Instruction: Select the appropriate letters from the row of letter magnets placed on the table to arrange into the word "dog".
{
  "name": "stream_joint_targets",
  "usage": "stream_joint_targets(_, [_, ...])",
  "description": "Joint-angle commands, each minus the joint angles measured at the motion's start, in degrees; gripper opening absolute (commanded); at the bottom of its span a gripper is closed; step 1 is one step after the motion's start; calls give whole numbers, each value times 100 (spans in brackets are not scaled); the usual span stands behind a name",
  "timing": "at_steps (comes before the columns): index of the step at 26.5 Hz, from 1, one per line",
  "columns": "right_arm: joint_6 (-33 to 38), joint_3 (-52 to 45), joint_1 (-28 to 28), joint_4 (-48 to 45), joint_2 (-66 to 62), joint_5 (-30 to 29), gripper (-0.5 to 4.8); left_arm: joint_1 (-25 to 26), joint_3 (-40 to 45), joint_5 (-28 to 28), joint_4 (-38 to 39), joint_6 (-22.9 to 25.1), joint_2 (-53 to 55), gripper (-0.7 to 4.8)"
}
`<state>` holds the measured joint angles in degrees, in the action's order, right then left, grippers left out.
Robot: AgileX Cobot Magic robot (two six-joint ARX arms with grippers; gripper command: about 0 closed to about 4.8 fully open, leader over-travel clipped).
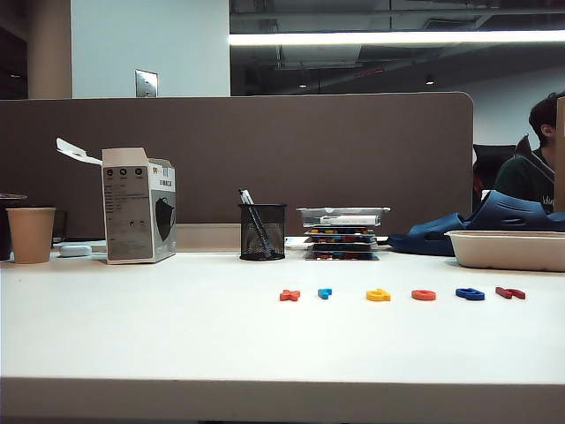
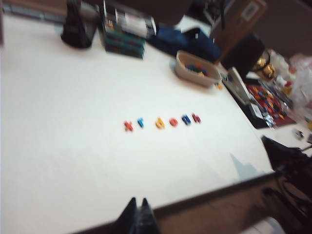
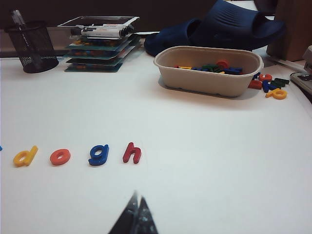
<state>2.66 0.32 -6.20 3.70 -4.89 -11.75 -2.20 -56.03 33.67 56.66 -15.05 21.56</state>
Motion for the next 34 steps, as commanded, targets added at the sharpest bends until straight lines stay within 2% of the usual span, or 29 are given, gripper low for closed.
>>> stream_joint_targets(1, [-9, -22, 7, -94, -4, 13, -6, 9, -1075, 203, 1088, -22, 903, -6])
stream_joint_targets(3, [-9, -22, 7, -92, -4, 13, -6, 9, -1810, 219, 1550, 4, 1530, -5])
stream_joint_targets(6, [-9, -22, 7, -94, -4, 15, -6, -59, -2293, 210, 1563, -72, 1932, -5])
stream_joint_targets(11, [-7, -22, 7, -94, -4, 11, -6, -767, -2780, -424, 1572, -529, 2415, -5])
stream_joint_targets(17, [52, -22, 4, -92, -4, 15, -6, -2155, -2903, -1355, 1497, -1237, 2887, -5])
stream_joint_targets(20, [52, -22, 4, -92, -4, 24, -6, -3021, -2903, -2216, 1300, -1683, 3117, -6])
stream_joint_targets(21, [52, -20, -7, -94, -4, 22, -6, -3585, -2903, -2830, 1071, -2033, 3270, -6])
stream_joint_targets(22, [52, -22, -4, -92, -4, 24, -6, -3818, -2903, -3075, 962, -2188, 3322, -6])
stream_joint_targets(23, [55, -20, -7, -92, -4, 22, -6, -4288, -2903, -3449, 702, -2487, 3473, -6])
stream_joint_targets(26, [55, -20, -7, -94, -4, 24, -6, -4885, -2903, -3921, 444, -2820, 3687, -6])
stream_joint_targets(28, [55, -17, -7, -94, -4, 22, -6, -5591, -2905, -4631, 313, -3311, 3998, -6])
stream_joint_targets(30, [55, -17, -7, -92, -4, 22, -6, -5890, -2905, -5051, 297, -3504, 4113, -6])
stream_joint_targets(34, [55, -17, -7, -92, -4, 13, -6, -6317, -2905, -5440, 236, -3663, 4325, -6])
